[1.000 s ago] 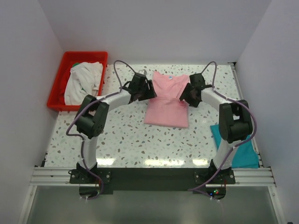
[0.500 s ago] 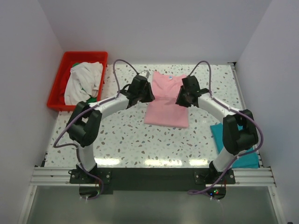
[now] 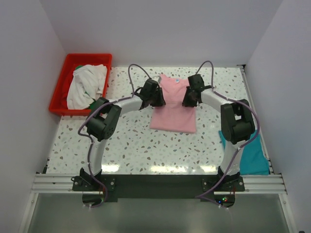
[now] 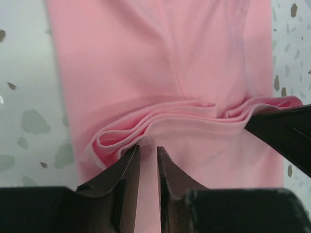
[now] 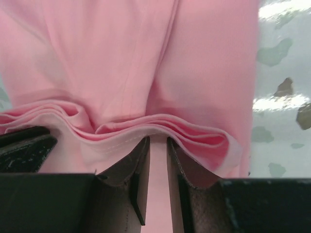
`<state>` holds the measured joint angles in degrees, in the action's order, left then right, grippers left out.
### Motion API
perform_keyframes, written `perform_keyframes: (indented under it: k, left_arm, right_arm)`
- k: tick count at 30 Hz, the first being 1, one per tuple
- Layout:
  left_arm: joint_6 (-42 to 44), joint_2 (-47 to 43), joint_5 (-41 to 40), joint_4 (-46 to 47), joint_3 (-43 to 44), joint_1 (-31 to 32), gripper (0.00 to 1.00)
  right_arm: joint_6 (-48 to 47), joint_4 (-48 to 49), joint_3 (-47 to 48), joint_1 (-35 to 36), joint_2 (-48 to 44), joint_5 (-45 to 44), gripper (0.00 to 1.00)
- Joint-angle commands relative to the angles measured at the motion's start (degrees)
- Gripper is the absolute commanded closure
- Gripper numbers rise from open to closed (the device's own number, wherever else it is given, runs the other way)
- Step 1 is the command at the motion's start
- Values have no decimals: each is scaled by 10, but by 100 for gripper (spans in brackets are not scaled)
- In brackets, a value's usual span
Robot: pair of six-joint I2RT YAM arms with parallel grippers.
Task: Fold and stack the t-shirts
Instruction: Fold the tshirt
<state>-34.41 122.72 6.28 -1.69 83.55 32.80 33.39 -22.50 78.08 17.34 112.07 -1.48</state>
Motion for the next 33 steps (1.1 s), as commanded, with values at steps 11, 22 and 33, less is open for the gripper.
perform_keyframes:
  k: [11,22,33]
  left_arm:
    - [-24,41,-43,-23,18,-34,76]
    - [-108,-81,-86,33,-192,-33,79]
    - [-129,-250,-91,91,-422,-32,80]
  right_arm:
    - [2,18,19,-58,64,13,78]
    - [6,62,-106,-35,13,26,81]
    - [34,101,-296,19,-125,31,82]
